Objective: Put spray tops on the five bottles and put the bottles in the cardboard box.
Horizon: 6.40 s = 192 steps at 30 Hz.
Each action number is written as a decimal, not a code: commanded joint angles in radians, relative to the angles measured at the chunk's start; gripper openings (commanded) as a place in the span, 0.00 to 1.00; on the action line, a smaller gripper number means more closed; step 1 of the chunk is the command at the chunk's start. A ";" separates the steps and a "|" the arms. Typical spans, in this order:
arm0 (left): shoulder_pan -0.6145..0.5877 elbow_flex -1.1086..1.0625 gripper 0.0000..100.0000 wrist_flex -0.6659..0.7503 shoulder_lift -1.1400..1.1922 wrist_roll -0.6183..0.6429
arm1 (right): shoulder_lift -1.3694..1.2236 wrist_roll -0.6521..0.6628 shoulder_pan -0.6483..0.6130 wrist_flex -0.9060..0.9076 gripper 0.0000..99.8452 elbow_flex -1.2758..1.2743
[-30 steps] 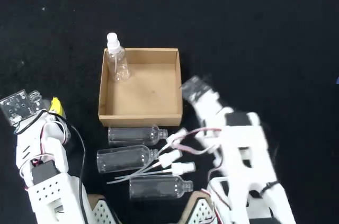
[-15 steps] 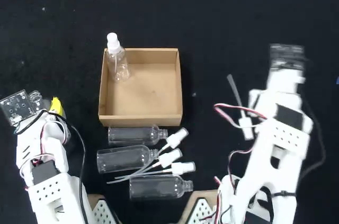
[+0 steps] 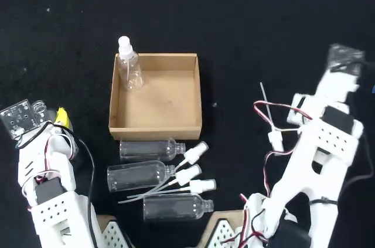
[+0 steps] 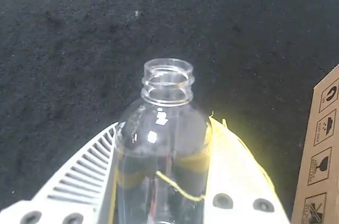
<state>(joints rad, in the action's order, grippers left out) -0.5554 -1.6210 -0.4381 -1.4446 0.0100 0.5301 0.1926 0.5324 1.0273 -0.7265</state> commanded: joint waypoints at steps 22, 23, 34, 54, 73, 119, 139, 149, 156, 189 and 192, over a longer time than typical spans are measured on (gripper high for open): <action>0.005 0.010 0.03 0.025 -0.018 -0.003 | -0.004 0.516 -0.132 -0.296 0.19 -0.470; 0.005 0.010 0.03 0.025 -0.018 -0.003 | -0.002 0.516 -0.115 -0.296 0.15 -0.473; 0.005 0.012 0.03 0.025 -0.018 -0.003 | 0.001 0.104 0.212 -0.117 0.03 -0.183; 0.005 0.010 0.03 0.025 -0.018 -0.005 | 0.007 0.471 0.054 0.006 0.30 -0.038; 0.002 0.010 0.03 0.025 -0.018 -0.005 | 0.001 1.932 0.183 0.023 0.29 -0.262; -0.053 0.015 0.03 0.025 -0.018 -0.003 | -0.418 0.482 0.157 -0.009 0.25 0.027; -0.047 0.012 0.03 0.026 -0.018 0.003 | -0.558 1.286 0.166 -0.018 0.01 0.102; -0.050 0.019 0.03 0.028 -0.020 0.003 | -0.317 0.936 0.120 0.212 0.01 0.186; -0.051 -0.085 0.03 0.270 -0.020 -0.003 | -0.045 0.491 0.000 0.311 0.01 0.305; -0.042 -0.087 0.03 0.621 -0.020 0.003 | 0.371 -0.155 -1.137 -0.014 0.01 0.759; -0.016 -0.087 0.03 0.677 -0.020 0.003 | 0.372 -0.155 -1.162 -0.112 0.01 0.757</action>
<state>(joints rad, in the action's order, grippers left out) -0.6015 -1.6840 0.1527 -1.4461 0.0100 0.8830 0.0437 -0.5846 1.0518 -0.0253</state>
